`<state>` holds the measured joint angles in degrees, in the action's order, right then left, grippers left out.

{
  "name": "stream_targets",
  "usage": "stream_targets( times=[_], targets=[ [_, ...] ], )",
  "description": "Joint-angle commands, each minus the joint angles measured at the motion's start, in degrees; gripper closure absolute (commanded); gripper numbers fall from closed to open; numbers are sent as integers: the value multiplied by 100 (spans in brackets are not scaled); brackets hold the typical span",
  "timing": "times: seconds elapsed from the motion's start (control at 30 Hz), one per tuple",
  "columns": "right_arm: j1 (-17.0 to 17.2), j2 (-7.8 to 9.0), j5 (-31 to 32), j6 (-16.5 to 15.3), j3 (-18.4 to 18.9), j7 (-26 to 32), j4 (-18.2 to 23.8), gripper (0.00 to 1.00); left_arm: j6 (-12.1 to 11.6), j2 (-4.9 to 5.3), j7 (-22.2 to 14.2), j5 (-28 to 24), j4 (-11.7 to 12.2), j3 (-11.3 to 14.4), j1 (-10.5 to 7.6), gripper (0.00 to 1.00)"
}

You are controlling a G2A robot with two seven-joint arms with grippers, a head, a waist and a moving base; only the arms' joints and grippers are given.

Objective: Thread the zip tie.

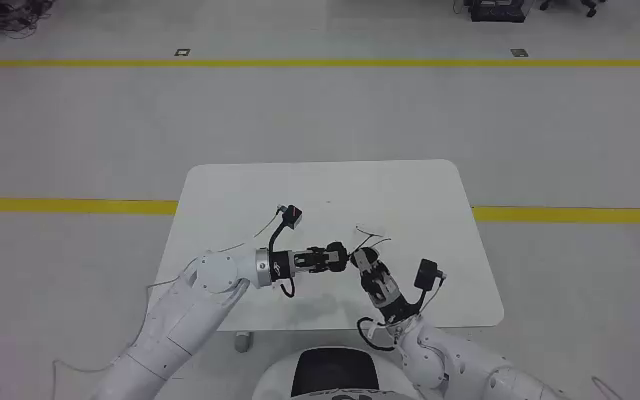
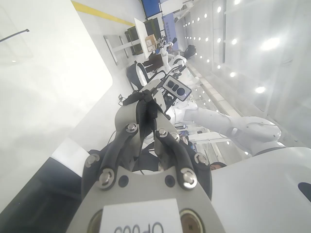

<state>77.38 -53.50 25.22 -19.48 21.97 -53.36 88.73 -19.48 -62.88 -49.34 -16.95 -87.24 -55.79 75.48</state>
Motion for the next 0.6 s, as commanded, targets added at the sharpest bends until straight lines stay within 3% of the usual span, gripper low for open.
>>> stream_targets(
  times=[0.0, 0.4, 0.57],
  targets=[
    [18, 17, -19, 0, 11, -31, 12, 0, 0, 0, 0, 0, 0, 0, 0, 100],
    [195, 229, 136, 0, -71, -570, 198, 0, 0, 0, 0, 0, 0, 0, 0, 100],
    [194, 235, 135, 0, -84, -580, 207, 0, 0, 0, 0, 0, 0, 0, 0, 100]
  ],
)
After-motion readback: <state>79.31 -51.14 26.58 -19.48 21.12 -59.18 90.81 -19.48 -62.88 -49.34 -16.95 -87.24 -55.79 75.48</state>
